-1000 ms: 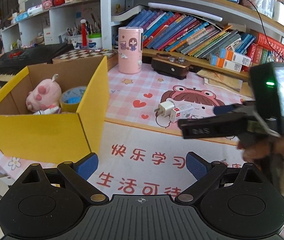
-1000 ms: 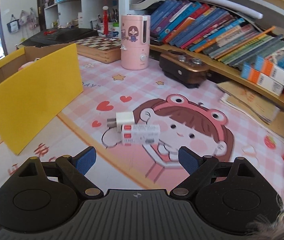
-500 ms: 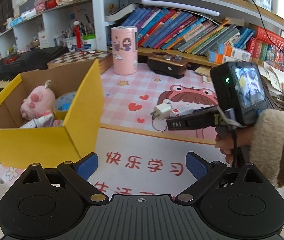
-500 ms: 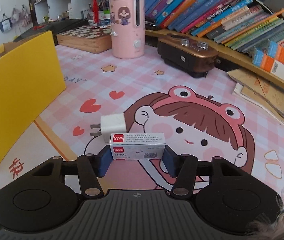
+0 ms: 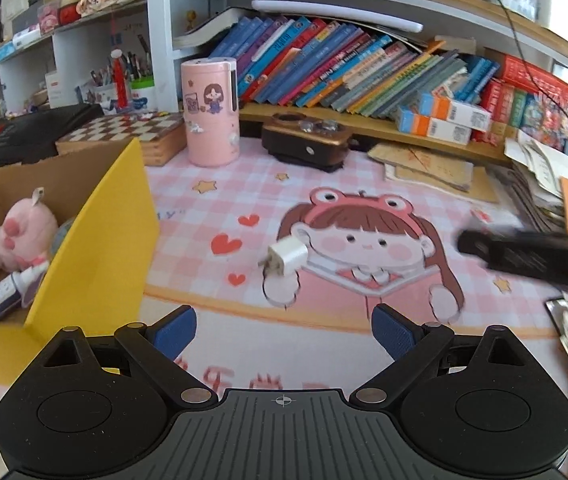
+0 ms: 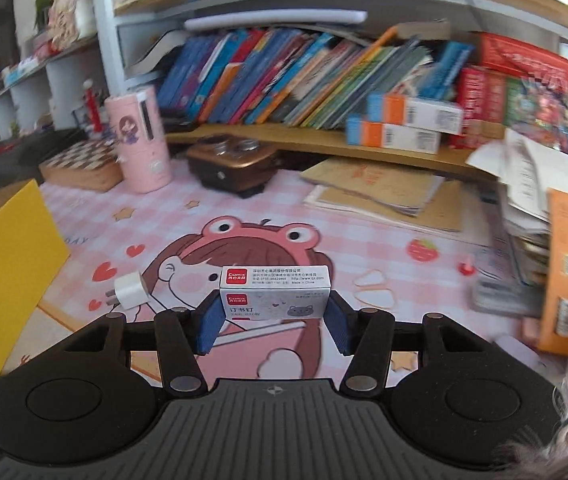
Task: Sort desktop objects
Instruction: 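Grasp the white charger plug with the left gripper while the right gripper holds the staple box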
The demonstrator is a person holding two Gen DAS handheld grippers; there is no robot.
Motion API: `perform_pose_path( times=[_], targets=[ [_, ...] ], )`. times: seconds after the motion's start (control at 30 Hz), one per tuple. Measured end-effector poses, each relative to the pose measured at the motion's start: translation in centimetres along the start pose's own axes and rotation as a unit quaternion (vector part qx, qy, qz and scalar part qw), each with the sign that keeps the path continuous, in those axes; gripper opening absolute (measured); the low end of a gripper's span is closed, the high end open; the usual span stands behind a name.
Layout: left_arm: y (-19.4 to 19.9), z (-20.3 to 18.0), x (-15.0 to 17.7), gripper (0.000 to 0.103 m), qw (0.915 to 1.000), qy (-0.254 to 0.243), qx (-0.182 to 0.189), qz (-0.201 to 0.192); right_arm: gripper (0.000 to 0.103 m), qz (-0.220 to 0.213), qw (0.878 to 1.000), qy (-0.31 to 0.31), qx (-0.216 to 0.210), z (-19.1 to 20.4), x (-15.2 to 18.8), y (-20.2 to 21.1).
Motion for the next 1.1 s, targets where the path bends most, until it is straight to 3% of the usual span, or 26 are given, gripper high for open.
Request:
perform_pose_path(
  times=[0.2, 0.3, 0.43, 0.5, 0.6, 0.73, 0.83, 0.93, 1.1],
  targets=[
    [-4.0, -1.2, -1.7, 0.094, 0.9998, -0.01, -0.013, -0.013, 0.051, 0.0, 1.0, 0.004, -0.004, 0.1, 0.7, 0.8],
    [-7.0, -1.6, -2.1, 0.085, 0.9997, 0.001, -0.022, 0.011, 0.051, 0.01, 1.0, 0.003, -0.007, 0.2, 0.9, 0.6],
    [-9.4, -1.6, -1.9, 0.08, 0.9987, 0.024, -0.039, 0.023, 0.051, 0.019, 1.0, 0.008, -0.012, 0.5, 1.2, 0.5],
    [-10.2, -1.7, -1.8, 0.07, 0.9982, 0.031, -0.042, 0.029, 0.051, 0.022, 1.0, 0.013, -0.017, 0.8, 1.3, 0.4],
    [-11.2, -2.3, -1.6, 0.064, 0.9978, 0.033, -0.044, 0.036, 0.051, 0.026, 0.999, 0.015, -0.021, 1.1, 1.5, 0.3],
    [-11.7, -3.2, -1.7, 0.059, 0.9979, 0.025, -0.052, 0.031, 0.051, 0.035, 0.999, 0.018, -0.024, 1.3, 1.7, 0.3],
    [-12.0, -3.5, -2.0, 0.045, 0.9983, 0.019, -0.051, 0.022, 0.051, 0.042, 0.999, 0.018, -0.025, 1.5, 2.0, 0.2],
    [-12.0, -3.2, -2.2, 0.044, 0.9985, 0.022, -0.047, 0.02, 0.051, 0.046, 0.998, 0.02, -0.029, 1.8, 2.2, 0.3],
    [-9.2, -1.8, -3.0, 0.044, 0.9983, 0.05, -0.026, -0.016, 0.051, 0.049, 0.998, 0.024, -0.033, 2.4, 2.3, 0.4]
  ],
)
Point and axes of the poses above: each gripper's, at about its wrist camera, not at the fingertips, and y roughly against the way its jaws point, z to its left, x to its underside, the point moved 4 cm from there along -y, roughly the way its jaws point, and after that the axes turned 12 degrees about -x, right-handed, at the moved point
